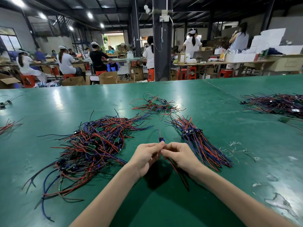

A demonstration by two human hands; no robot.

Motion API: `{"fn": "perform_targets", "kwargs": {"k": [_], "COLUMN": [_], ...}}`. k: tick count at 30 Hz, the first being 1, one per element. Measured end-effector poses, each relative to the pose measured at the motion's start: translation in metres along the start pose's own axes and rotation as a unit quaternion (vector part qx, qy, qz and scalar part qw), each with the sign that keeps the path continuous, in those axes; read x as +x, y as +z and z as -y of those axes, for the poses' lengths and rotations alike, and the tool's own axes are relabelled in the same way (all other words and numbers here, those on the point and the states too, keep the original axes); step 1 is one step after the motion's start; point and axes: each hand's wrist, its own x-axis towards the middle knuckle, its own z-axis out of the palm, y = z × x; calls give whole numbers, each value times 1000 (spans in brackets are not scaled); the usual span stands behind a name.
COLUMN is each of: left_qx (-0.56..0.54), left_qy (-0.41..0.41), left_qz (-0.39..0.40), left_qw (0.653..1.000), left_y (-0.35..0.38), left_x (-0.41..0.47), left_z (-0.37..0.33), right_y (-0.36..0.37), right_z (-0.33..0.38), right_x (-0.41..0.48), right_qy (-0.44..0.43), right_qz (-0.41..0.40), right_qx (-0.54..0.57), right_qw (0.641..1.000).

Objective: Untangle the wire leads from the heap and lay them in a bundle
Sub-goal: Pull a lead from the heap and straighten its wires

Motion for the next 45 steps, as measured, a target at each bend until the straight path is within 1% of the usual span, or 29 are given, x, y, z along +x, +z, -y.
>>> {"fn": "perform_targets", "kwargs": {"k": [4, 8, 11, 15, 18, 23, 28, 32, 38, 45], "left_qx": [-13, -6, -9, -21, -4, 45, 55, 70, 113, 103], "left_qy": [15, 38, 63, 112, 144, 183, 182, 185, 217, 213], "left_qz": [0, -24, -25, -64, -91, -106, -104, -109, -144, -157], "left_qw": [1000, 999, 998, 991, 985, 976, 976, 974, 959, 959], "left_y": [1, 1, 1, 0, -3, -2, -3, -3, -4, -9], "left_x": [-2, -1, 0, 4, 7, 9, 10, 10, 14, 21], "left_z": [-1, 1, 2, 2, 3, 7, 11, 11, 14, 17], "right_y": [-1, -3, -4, -2, 1, 0, 2, 3, 4, 6], "right_z": [6, 8, 9, 9, 8, 8, 8, 12, 13, 11], "right_x": [-3, -3, -1, -2, -2, -2, -3, -4, -3, -1], "right_qy": [45, 93, 125, 150, 157, 148, 129, 125, 153, 177], "right_qz": [13, 23, 21, 40, 48, 38, 22, 25, 36, 48], "right_qx": [60, 78, 120, 152, 165, 159, 128, 100, 119, 158], "right_qw": [997, 992, 985, 976, 973, 975, 983, 987, 980, 970]}}
